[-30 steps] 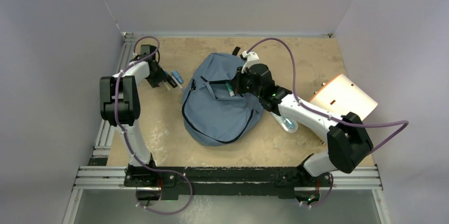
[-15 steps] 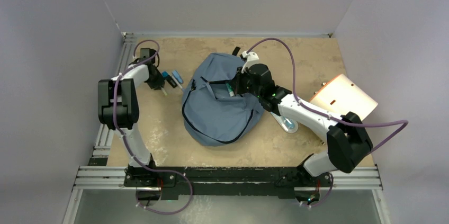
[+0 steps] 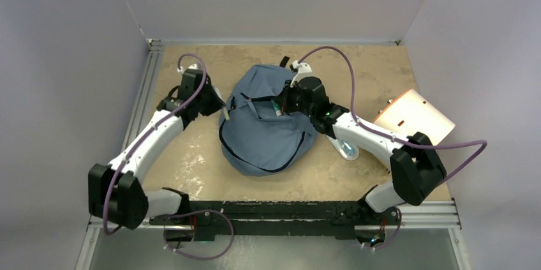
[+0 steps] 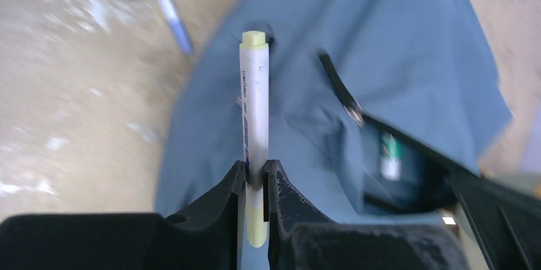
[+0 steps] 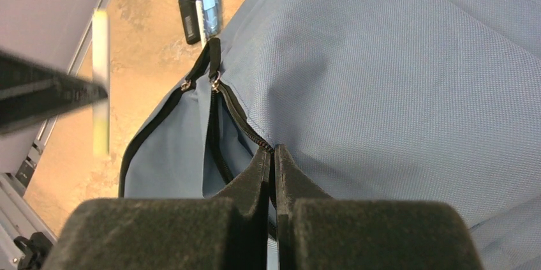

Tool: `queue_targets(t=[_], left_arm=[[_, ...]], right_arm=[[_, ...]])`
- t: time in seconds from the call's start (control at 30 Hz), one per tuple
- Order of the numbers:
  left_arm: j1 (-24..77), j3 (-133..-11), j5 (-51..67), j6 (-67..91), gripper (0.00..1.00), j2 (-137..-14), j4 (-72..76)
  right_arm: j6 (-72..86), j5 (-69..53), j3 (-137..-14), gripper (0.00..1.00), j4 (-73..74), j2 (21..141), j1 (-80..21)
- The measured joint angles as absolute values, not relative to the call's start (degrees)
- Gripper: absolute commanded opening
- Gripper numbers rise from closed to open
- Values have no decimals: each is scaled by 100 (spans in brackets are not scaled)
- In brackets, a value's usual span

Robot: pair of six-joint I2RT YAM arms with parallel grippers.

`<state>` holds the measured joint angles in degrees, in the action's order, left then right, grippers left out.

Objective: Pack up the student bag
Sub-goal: Pick up the stationery from the center of the board, then place the stationery in the student bag.

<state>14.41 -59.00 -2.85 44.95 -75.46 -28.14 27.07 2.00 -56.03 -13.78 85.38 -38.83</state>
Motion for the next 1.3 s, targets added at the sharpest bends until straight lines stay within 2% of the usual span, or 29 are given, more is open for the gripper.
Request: queue_targets(t=[0.2, 0.37, 0.83, 1.3], left_arm=[[2386, -5249, 16, 5481, 2, -6667, -2786], [2738, -5098, 327, 6097, 1, -6591, -2510], [3551, -5428, 755, 6713, 0, -7797, -1503], [3603, -6038, 722, 6733, 0, -8388, -1249]], right_arm=[[2746, 220, -5655, 0, -1369, 8538, -3883], [2792, 228, -5669, 0, -1367, 8538, -3883], [2897, 233, -5710, 0, -1341, 8538, -3883], [2912, 222, -5710, 0, -1275, 8458, -3885]])
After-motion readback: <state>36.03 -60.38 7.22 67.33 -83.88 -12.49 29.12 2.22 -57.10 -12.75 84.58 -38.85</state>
